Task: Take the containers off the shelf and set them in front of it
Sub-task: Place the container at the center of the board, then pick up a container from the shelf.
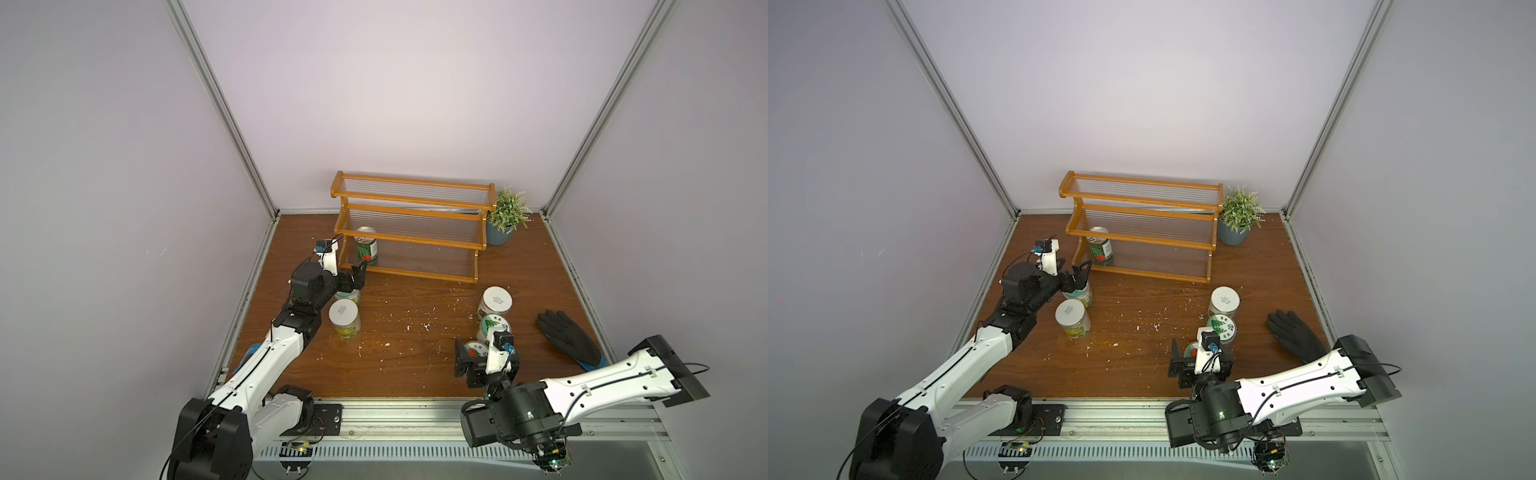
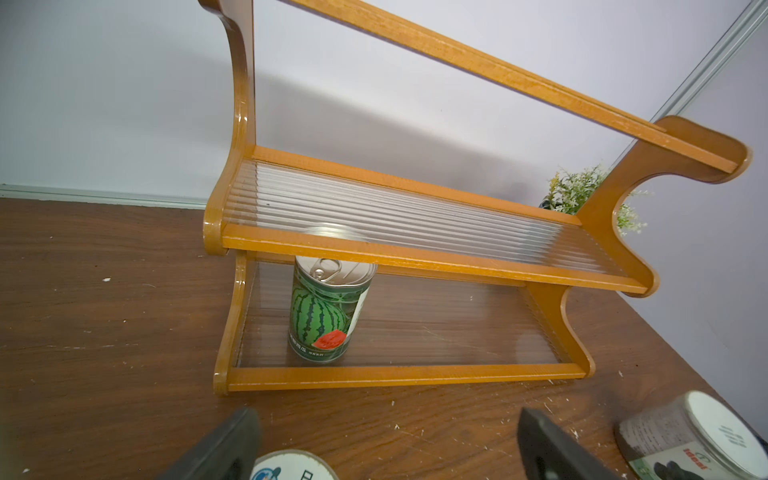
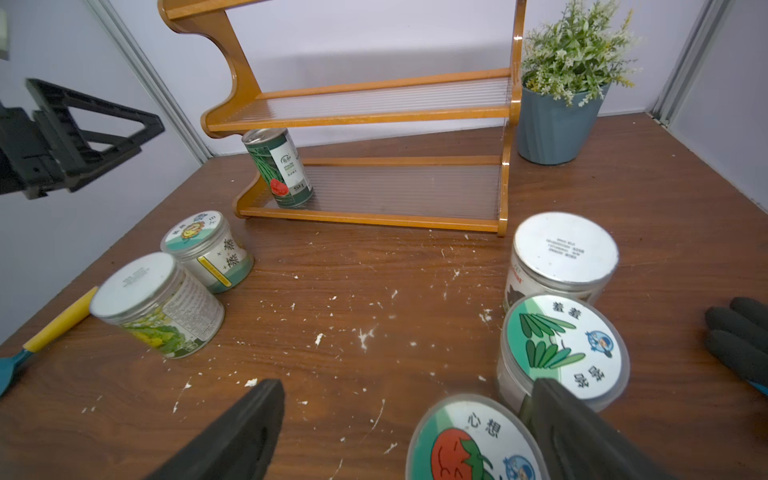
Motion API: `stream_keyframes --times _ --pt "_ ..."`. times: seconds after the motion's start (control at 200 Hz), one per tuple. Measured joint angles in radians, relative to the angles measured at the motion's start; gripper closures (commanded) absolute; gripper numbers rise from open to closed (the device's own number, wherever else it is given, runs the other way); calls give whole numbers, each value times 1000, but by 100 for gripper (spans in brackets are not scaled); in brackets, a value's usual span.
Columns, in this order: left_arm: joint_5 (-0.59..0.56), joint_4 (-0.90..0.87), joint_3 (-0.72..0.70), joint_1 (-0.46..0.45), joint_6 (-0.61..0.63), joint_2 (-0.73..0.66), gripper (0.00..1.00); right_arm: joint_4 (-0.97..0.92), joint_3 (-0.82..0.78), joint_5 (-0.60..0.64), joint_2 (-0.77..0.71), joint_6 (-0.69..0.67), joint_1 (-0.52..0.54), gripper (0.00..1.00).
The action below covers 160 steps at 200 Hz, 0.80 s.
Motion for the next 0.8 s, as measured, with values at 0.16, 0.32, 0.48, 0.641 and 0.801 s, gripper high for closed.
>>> stream_keyframes --times 0.16,0.32,0.48,0.641,0.801 --pt "-13 -4 50 -10 26 85 0 518 -186 -96 -249 -536 -193 1" --pt "-45 -7 89 -37 53 162 0 761 -181 -196 -236 -872 -351 1" --pt "-72 -5 125 -58 68 249 0 950 -152 -355 -161 -1074 -494 1" --pt "-94 5 156 -66 79 339 0 1065 -151 -504 -108 -1168 -644 1" --pt "-114 31 179 -67 86 415 0 1153 -151 -628 -47 -1214 -742 1"
